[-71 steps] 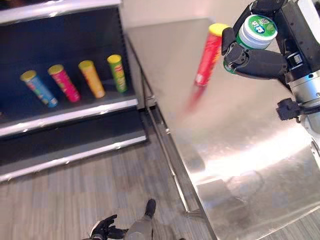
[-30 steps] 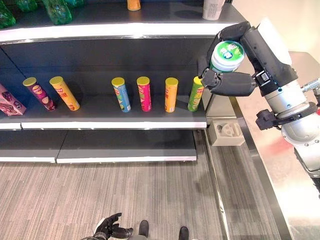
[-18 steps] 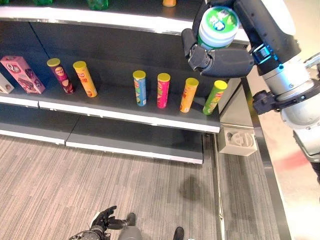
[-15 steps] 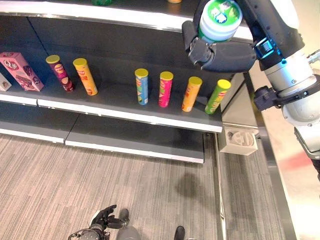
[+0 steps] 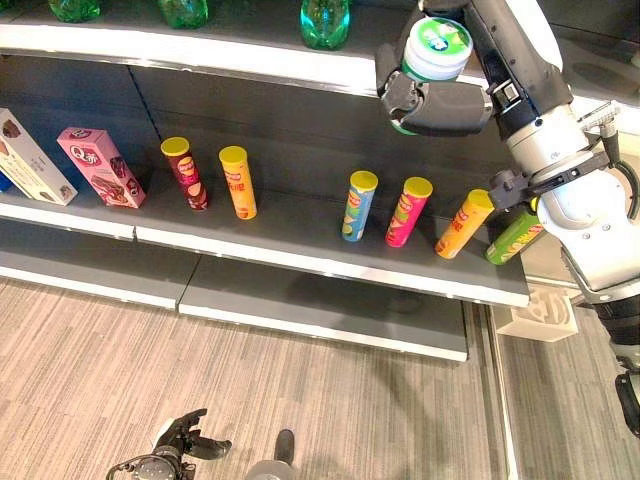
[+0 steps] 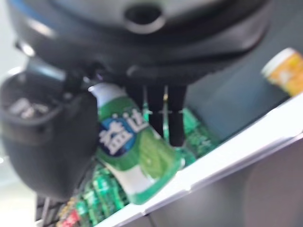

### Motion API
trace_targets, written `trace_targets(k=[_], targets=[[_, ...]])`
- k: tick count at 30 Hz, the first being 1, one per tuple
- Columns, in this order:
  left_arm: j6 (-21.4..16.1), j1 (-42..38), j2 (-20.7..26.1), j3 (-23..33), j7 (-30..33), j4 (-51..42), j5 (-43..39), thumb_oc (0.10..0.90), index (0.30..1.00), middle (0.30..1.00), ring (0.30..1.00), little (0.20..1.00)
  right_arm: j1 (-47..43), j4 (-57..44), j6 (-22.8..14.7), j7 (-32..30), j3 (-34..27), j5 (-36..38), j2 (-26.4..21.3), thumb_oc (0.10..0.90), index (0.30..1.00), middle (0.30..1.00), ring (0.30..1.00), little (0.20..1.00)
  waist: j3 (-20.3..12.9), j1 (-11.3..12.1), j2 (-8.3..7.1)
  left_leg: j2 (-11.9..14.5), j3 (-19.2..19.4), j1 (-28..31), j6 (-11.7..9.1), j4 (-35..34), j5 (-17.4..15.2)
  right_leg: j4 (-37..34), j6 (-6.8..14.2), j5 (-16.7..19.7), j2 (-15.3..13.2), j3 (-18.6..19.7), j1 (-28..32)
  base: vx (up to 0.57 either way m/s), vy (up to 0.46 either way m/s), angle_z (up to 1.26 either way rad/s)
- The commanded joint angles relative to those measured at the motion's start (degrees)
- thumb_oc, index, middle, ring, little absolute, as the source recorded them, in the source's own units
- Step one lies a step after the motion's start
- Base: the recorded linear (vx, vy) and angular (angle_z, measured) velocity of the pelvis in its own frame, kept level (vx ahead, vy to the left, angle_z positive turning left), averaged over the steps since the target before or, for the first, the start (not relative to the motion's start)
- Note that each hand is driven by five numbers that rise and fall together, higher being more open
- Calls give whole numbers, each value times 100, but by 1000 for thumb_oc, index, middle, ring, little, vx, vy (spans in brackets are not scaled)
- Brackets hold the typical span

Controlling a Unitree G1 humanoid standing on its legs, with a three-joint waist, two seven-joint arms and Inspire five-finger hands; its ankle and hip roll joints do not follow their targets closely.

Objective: Put the goods on the table back onto the shelves and tidy them up.

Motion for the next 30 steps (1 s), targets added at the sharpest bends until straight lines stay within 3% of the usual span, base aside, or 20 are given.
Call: trace_targets(k=[1,2,4,9,16,24,30], targets=[[-260,124,145,-278,68,-223,-116,800,900,900,900,900,-1024,188,-302,-660,-52,384,-479,400,300,300,300,300,-325,-6,50,-58,-207,114,-518,14,-708,-485,-181,21,409,121,-57,99,-122,7],[-232,175,135,-238,27,-294,-206,800,900,900,900,900,-1081,318,-217,-637,-18,365,-557,400,300,300,300,300,-321,0,-34,-66,-234,166,-528,14,-722,-601,-184,67,478,337,15,140,-136,43],[-239,212,50,-286,29,-262,-175,800,900,900,900,900,-1229,618,-206,-700,99,396,-581,400,300,300,300,300,-457,4,-122,11,-260,232,-580,14,-755,-849,-210,118,501,199,269,176,-147,52],[-200,252,-79,-373,41,-163,-160,800,900,900,900,900,-1313,892,-165,-721,183,441,-559,400,300,300,300,300,-587,4,-181,141,-377,297,-656,14,-776,-874,-251,-9,573,6,469,121,-129,15],[-216,231,-142,-456,160,10,-321,800,900,900,900,900,-2151,2269,-119,-735,815,670,-471,400,300,300,300,300,-673,142,-317,305,-506,259,-808,14,-728,-874,-313,-178,665,-281,652,49,-99,22],[-224,250,-184,-484,202,175,-374,800,900,900,900,900,-2536,3332,-6,-680,1152,780,-446,400,300,300,300,300,-671,224,-333,337,-671,150,-881,14,-664,-874,-315,-213,648,-562,741,15,-41,24],[-219,268,-184,-534,180,131,-318,800,900,900,900,900,-2347,3525,35,-574,1104,854,-373,400,300,300,300,300,-671,179,-321,336,-652,118,-886,14,-670,-874,-302,-193,619,-627,725,2,-7,9]])
